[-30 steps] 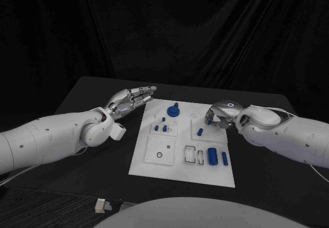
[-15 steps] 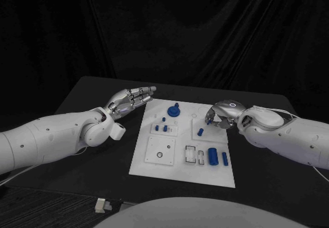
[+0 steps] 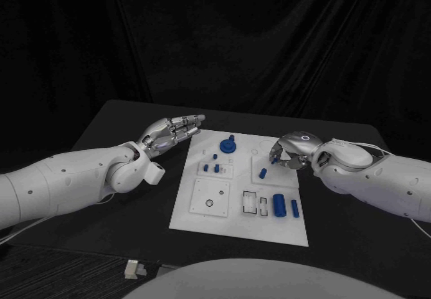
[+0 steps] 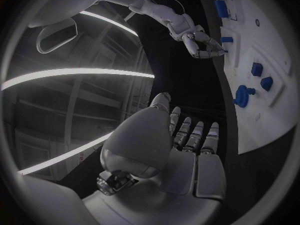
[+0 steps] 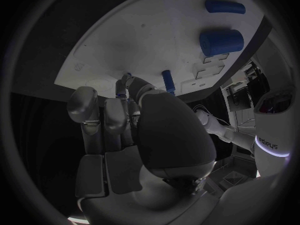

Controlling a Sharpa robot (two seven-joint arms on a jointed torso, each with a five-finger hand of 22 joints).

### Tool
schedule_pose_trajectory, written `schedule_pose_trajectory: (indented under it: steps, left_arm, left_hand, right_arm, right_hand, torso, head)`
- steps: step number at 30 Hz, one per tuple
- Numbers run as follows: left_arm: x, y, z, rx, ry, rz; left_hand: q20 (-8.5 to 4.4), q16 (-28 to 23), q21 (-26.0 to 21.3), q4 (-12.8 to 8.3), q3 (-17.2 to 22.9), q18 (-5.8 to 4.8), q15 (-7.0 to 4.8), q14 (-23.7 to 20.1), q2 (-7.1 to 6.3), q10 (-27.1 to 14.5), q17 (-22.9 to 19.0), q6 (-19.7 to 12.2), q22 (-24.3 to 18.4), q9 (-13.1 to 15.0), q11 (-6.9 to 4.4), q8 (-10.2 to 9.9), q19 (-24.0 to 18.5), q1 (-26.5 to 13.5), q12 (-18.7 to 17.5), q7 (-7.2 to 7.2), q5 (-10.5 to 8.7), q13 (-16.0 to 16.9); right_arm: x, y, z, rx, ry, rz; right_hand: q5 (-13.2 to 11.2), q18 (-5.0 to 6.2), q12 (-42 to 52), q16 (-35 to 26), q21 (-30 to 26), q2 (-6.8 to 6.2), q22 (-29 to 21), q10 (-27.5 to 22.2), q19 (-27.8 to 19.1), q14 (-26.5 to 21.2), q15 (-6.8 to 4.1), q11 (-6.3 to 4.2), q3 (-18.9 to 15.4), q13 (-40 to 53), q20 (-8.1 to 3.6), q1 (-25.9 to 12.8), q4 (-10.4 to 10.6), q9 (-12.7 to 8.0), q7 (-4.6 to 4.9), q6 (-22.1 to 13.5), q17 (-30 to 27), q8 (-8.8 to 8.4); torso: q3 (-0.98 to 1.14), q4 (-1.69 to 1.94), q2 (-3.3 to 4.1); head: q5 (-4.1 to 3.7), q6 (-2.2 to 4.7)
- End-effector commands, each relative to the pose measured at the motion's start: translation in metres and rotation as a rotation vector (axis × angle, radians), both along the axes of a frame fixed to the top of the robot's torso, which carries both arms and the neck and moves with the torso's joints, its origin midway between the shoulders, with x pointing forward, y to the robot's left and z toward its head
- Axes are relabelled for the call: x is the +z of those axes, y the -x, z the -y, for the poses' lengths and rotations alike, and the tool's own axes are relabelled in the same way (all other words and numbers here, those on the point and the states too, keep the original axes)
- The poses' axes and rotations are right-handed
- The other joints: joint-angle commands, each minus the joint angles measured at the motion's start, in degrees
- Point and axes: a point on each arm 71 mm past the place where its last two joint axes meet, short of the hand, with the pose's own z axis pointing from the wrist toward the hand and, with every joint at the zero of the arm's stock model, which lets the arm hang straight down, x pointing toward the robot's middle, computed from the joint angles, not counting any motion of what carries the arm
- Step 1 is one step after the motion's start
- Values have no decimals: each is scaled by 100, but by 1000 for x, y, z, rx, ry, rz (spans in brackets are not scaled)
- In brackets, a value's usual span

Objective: Assemble the parts on the task board

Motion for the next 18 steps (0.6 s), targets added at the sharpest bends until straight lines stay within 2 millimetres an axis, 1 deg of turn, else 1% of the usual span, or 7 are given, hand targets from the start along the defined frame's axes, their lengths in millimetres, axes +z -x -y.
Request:
schedule_pose_trajectory:
  steps: [1, 6, 11, 18]
  left_arm:
    - [11, 2, 0, -11, 121, 125]
    - [10, 3, -1, -11, 119, 121]
    - [9, 3, -1, -11, 117, 117]
    - [9, 3, -2, -10, 115, 113]
  left_hand:
    - [4, 32, 26, 7, 26, -54, 7, 43, -4, -19, 8, -40, 5, -2, 41, 21, 41, 34, 19, -3, 24, 4]
    - [4, 36, 28, 4, 33, -63, 15, 45, -6, -21, 8, -57, 5, -4, 50, 18, 46, 33, 22, -5, 24, 4]
    - [3, 44, 29, 4, 42, -76, 25, 51, -8, -22, 9, -59, 5, -4, 63, 17, 52, 29, 27, -8, 23, 4]
    - [3, 51, 30, 4, 48, -85, 33, 58, -9, -21, 11, -60, 7, -4, 72, 17, 56, 25, 32, -9, 23, 5]
  right_arm:
    - [2, 1, 1, -11, 4, -2]
    - [11, 3, 0, -9, -4, 5]
    - [26, 6, -2, -6, -15, 21]
    - [46, 12, -11, 21, -35, 37]
  right_hand:
    - [-35, 32, -40, -29, -38, -17, 685, 18, -37, -51, 2, 37, 12, -5, -6, -57, 9, 5, 96, 63, -15, -3]
    - [-52, 37, -47, -53, -64, -22, 679, 19, -48, -64, 3, 38, 15, -7, -4, -68, 16, 4, 95, 68, -46, -8]
    - [-74, 40, -54, -72, -86, -25, 673, 25, -58, -76, 5, 38, 16, -9, -1, -88, 30, 3, 92, 79, -69, -11]
    - [-91, 49, -63, -106, -137, -31, 661, 25, -77, -92, 5, 39, 16, -12, 1, -105, 42, 1, 89, 80, -111, -19]
  torso:
    - [-1, 0, -2]
    - [-2, 0, -3]
    - [-4, 1, -4]
    - [-4, -1, -4]
  head:
    - [10, 0]
    - [28, 0]
    - [42, 0]
    - [42, 0]
